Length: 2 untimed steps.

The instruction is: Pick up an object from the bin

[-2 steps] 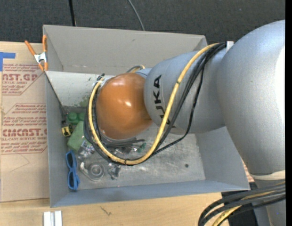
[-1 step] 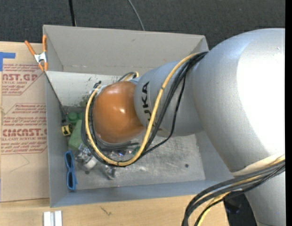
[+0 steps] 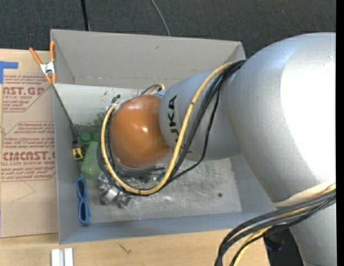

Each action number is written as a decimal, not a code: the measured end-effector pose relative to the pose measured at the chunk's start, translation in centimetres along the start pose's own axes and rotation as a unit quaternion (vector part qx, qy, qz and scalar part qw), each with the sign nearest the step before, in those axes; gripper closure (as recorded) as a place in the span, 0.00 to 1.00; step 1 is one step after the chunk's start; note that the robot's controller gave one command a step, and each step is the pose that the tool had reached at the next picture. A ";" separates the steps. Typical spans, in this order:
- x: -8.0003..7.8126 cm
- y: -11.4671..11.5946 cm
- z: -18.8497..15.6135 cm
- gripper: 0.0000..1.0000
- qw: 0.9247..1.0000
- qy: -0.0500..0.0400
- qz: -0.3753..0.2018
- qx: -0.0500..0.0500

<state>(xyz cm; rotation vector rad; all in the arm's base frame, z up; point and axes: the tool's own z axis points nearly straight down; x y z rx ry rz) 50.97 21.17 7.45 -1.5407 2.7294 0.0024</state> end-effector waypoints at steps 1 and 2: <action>-1.2 -0.1 -10.0 1.00 1.000 -0.001 -0.012 0.001; -1.6 0.0 -15.2 1.00 1.000 0.000 0.002 0.001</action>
Offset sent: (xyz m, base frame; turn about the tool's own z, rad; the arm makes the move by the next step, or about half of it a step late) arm 0.0046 0.0072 0.0954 -0.0245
